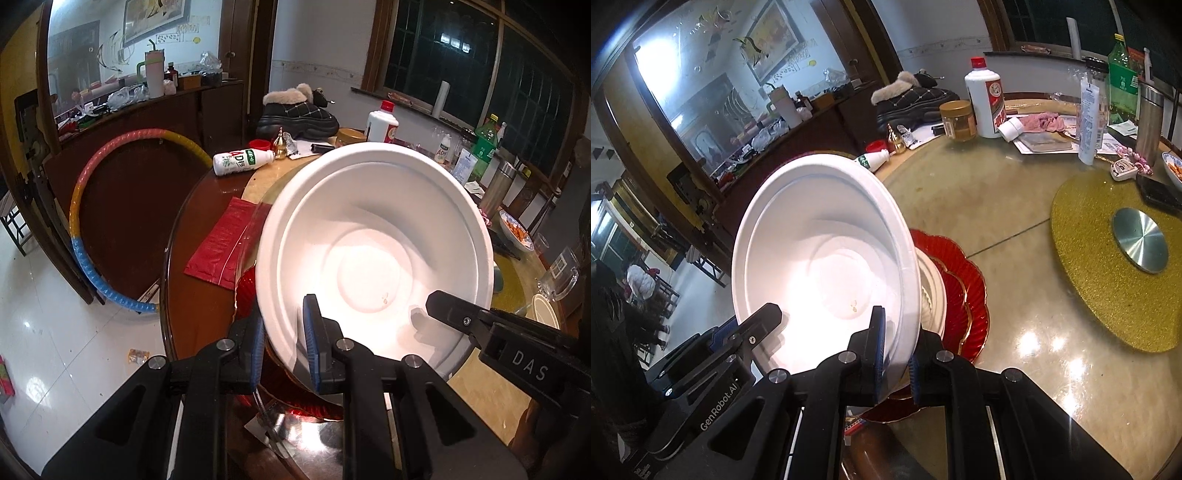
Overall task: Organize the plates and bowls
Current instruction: 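Lower the white bowl onto the bowls on the red plate stack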
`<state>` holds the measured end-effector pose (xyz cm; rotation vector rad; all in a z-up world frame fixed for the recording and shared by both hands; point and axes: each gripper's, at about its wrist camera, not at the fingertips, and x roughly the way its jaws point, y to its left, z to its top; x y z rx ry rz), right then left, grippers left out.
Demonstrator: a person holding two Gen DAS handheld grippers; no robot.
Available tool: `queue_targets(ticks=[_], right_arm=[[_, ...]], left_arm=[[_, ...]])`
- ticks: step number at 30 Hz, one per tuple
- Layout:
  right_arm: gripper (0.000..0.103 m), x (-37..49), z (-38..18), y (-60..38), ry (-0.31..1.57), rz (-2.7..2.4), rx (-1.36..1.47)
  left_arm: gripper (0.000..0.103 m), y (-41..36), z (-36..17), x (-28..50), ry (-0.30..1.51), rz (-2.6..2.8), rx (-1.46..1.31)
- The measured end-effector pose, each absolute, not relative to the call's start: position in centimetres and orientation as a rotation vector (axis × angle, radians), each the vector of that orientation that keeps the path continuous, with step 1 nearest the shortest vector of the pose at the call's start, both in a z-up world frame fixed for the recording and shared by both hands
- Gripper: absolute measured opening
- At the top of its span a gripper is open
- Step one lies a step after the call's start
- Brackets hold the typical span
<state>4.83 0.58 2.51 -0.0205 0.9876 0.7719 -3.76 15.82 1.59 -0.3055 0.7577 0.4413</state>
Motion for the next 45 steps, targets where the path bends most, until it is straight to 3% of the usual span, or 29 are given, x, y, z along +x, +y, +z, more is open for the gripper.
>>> queue_targets(ticks=[38,45], right_arm=[[0.017,5.9,0.9,1.1,1.085,0.782,0.021],[0.041,5.9,1.3,0.9,1.071,0.802,0.057]], left_arm=[[0.017,17.6,0.3,-3.3,0.823,0.437,-0.345],[0.018,18.4,0.7,-3.7,0.790,0.448,-0.397]])
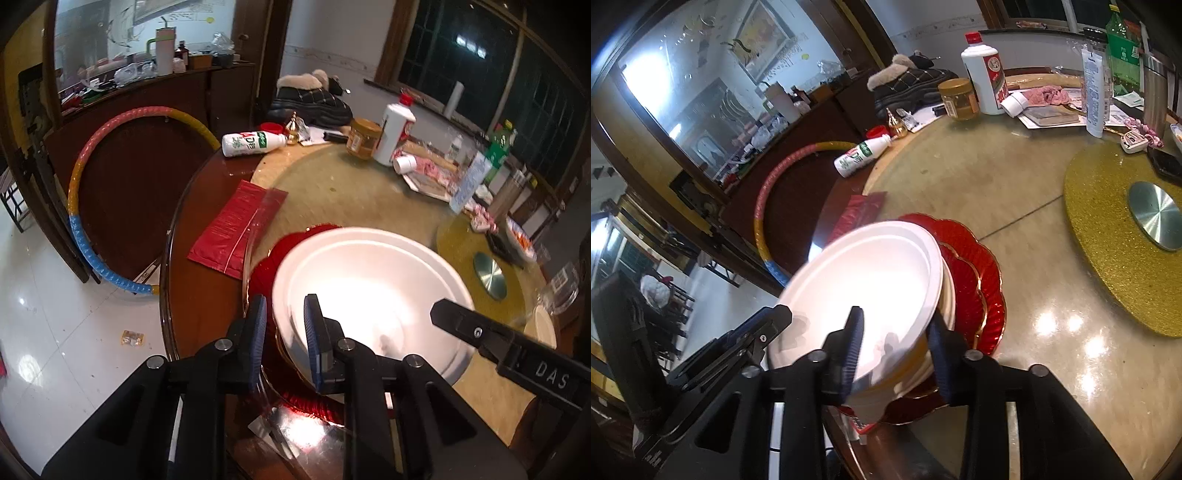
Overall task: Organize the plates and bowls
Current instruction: 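Lower the white bowl onto the bowls on the red plate stack, then open both tools to release the white bowl on the stack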
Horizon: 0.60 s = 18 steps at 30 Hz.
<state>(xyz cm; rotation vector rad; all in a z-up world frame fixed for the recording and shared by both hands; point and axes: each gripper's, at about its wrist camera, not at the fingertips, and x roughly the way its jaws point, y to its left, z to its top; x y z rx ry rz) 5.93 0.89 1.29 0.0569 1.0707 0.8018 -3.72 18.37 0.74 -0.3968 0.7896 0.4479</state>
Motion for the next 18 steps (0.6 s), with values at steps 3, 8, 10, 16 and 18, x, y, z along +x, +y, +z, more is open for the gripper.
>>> queue_targets(ticks=[3,8,10,16,18], right_arm=[[0.045,5.9,1.5,0.7,1.061,0.806,0.065],[0.051,6.4,1.4,0.0,1.064,0.819,0.115],[0.062,6.6,1.5,-0.6,1.061,0.829,0.147],[0.081,7.4,1.5,-2.5,1.054,0.832,0.239],[0.083,7.9,1.1,-3.4,1.073,0.830,0.276]], left_arm=[[0.031,18.7,1.5,-4.3,0.745,0.484,-0.413],[0.067,19.1,3.2,-5.8,0.606,0.524,-0.460],[0.071,18.8,3.7,-6.0,0.572,0.517,-0.471],[0.078,15.7,4.3,-4.2,0.576,0.421,-0.374],[0.078,14.4,4.4,-3.5,0.591,0.399,-0.337]])
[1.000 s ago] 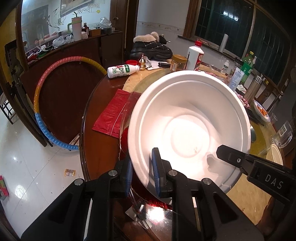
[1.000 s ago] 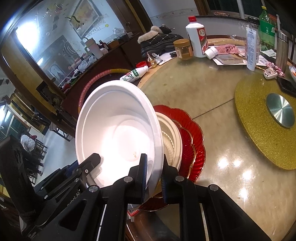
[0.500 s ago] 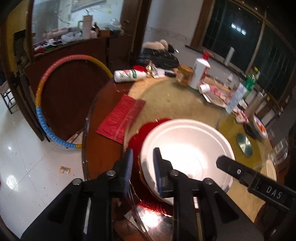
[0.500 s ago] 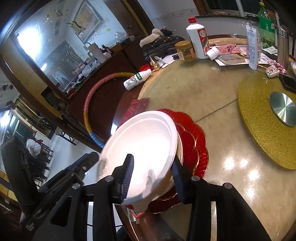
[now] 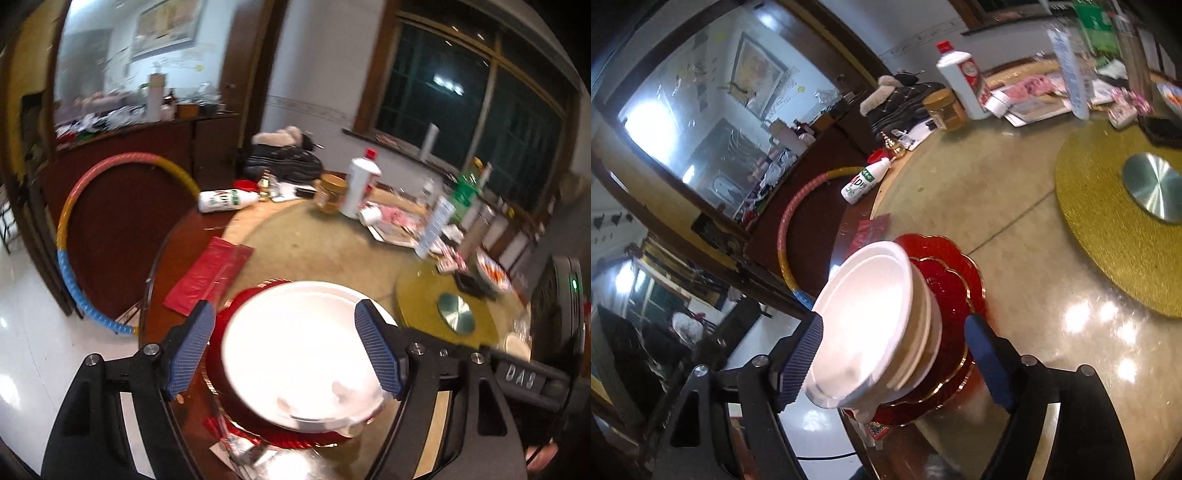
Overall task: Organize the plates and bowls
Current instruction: 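Open both tools to release the white bowl on the stack, then move both tools to the beige ribbed plastic bowl by the pitcher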
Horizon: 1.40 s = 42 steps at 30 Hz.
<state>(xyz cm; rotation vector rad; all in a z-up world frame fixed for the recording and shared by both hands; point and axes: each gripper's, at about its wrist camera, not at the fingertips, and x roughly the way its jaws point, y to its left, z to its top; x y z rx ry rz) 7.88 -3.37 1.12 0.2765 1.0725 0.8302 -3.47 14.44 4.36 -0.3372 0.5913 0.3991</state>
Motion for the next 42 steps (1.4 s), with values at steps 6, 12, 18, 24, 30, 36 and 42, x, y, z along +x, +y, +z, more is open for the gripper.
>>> queue_targets(ticks=[6,12,18,24,30,36,42], right_arm=[[0.085,9.8,-1.1,-5.9,1.200,0.863,0.443],[0.088,10.5,-2.5,-6.9,1.281,0.901,0.500],[0.088,10.8,-1.0,-11.6,1.175,0.829,0.528],[0.088,10.6,1.1,-20.5,0.988,0.631,0.569],[0.088,9.6,2.4,-30.3,0.869,0.426,0.599],[0.088,9.9,0.8,-39.7,0.875,0.212,0.681],[0.084,11.9,-2.4,-44.0,0.923,0.138,0.770]], left_arm=[[0.078,12.2,4.2,-2.3,0.616,0.354,-0.289],[0.078,11.0,4.4,-1.7,0.612,0.336,-0.285],[0.078,8.3,4.9,-0.2,0.605,0.265,-0.260],[0.078,3.3,3.0,3.7,0.723,0.113,-0.265],[0.078,-4.8,0.9,8.5,0.872,-0.086,-0.260],[0.078,-12.0,-0.9,12.1,0.981,-0.204,-0.247],[0.078,-17.0,-2.4,15.7,1.054,-0.207,-0.221]])
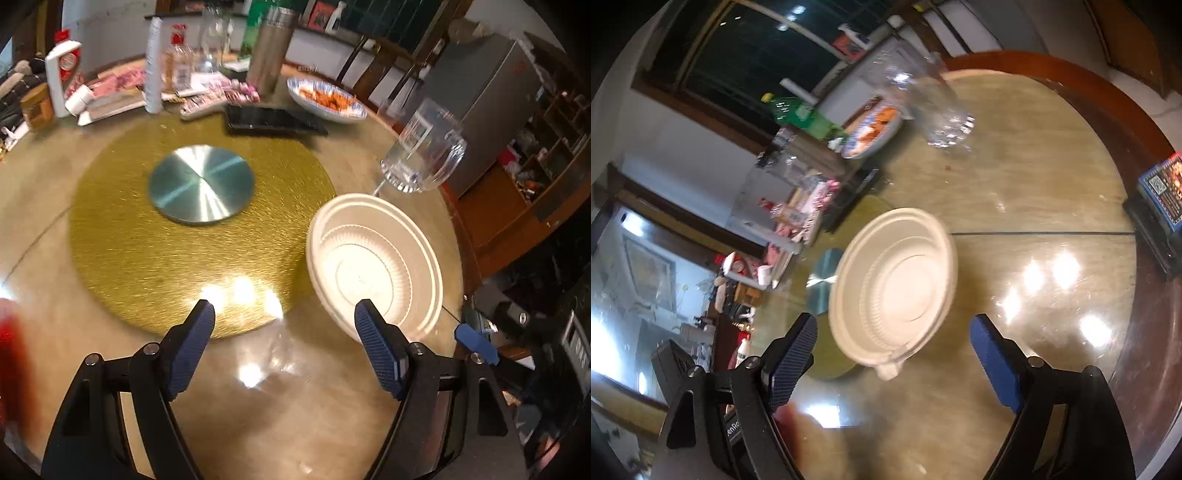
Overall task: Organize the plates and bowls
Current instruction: 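Move both tools to the beige ribbed plastic bowl by the pitcher, then grasp the rim of the beige ribbed bowl with both tools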
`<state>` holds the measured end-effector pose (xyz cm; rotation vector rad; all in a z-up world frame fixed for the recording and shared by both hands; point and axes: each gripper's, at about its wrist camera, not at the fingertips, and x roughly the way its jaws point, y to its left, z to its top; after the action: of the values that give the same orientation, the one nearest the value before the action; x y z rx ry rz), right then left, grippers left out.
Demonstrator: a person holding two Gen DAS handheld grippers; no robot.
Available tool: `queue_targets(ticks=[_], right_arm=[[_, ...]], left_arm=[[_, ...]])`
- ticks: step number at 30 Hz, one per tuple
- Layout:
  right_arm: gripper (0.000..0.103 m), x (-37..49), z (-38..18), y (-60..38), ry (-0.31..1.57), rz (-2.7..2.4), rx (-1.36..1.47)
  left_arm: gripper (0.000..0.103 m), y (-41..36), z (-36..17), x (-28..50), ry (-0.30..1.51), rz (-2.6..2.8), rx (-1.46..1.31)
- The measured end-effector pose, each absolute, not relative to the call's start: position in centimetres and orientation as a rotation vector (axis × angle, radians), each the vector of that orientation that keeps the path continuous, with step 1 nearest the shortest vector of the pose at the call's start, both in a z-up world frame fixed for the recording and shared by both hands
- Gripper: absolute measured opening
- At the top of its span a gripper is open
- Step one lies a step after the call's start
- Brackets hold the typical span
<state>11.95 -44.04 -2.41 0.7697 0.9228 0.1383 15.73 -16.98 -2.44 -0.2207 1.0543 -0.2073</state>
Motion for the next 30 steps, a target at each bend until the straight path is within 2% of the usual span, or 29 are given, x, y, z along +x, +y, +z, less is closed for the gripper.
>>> queue_targets(ticks=[3,7,9,11,12,13,14,15,30], right_arm=[[0.078,12.7,-3.6,-44.8,0.937,0.126,0.791],[0.065,14.0,-4.9,-45.2,0.974,0.108,0.797],[0.064,14.4,-5.5,-45.3,0.993,0.103,0.799],[0.057,14.9,-6.1,-45.1,1.010,0.087,0.799],[0.046,15.1,-6.3,-44.9,1.018,0.089,0.797],[0.016,15.2,-6.4,-44.6,1.020,0.091,0.789],[0.013,15.1,-6.4,-44.3,1.023,0.089,0.758],[0.009,15.2,-6.3,-43.8,1.018,0.101,0.732],[0.009,13.0,-4.5,-34.3,0.987,0.224,0.606]], left_arm=[[0.078,-18.5,-3.3,16.8,1.073,-0.195,-0.203],[0.077,-19.6,-4.5,17.8,1.105,-0.177,-0.192],[0.072,-20.1,-4.9,18.1,1.109,-0.174,-0.188],[0.070,-20.2,-5.1,18.3,1.105,-0.167,-0.181],[0.048,-20.2,-5.2,18.2,1.100,-0.170,-0.175],[0.037,-20.3,-5.3,18.4,1.100,-0.171,-0.146],[0.015,-20.5,-5.4,18.5,1.098,-0.187,-0.104],[0.015,-20.6,-5.4,18.4,1.096,-0.176,-0.073],[0.015,-11.4,-4.2,14.3,0.987,-0.039,-0.112]])
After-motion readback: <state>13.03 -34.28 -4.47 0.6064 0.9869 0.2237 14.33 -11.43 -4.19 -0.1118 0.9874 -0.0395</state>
